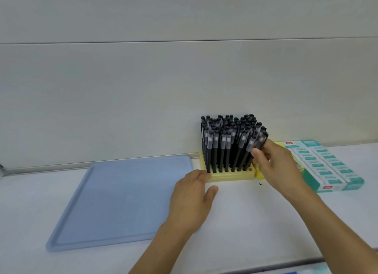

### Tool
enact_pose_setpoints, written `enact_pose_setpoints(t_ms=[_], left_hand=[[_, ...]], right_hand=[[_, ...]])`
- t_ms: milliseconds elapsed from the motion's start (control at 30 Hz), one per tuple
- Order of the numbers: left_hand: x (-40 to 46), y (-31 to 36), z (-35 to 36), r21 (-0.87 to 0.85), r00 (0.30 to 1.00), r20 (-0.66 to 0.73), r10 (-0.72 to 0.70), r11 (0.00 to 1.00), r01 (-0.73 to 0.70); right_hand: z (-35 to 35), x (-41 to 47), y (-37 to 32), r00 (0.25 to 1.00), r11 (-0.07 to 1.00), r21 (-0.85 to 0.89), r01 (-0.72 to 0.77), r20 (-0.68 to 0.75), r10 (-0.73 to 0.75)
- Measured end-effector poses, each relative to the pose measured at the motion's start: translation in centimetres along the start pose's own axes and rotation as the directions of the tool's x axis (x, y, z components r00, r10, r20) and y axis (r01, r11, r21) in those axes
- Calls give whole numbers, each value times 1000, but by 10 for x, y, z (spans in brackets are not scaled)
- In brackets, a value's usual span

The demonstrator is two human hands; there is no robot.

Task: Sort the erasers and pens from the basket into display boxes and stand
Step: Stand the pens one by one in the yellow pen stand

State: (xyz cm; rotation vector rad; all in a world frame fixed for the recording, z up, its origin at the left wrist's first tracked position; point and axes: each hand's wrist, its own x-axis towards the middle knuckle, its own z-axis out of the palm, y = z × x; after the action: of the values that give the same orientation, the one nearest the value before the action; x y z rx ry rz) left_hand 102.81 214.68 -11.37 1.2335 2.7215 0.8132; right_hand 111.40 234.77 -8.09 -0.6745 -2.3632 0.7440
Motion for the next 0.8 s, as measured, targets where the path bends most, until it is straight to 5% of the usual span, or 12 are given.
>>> enact_pose_setpoints(t_ms=[333, 500, 800], left_hand=[[28, -17, -3, 65, 998, 44, -46, 997, 43], [71, -29, -5, -351, 976, 212, -40, 929, 114], [83, -40, -5, -294, 985, 165, -41, 952, 89]], right_hand=[[-8, -3, 27, 989, 983, -186, -7, 146, 35], [5, 10, 31, 937, 951, -279, 133, 348, -29], [15, 24, 49, 935, 954, -262, 142, 353, -43]])
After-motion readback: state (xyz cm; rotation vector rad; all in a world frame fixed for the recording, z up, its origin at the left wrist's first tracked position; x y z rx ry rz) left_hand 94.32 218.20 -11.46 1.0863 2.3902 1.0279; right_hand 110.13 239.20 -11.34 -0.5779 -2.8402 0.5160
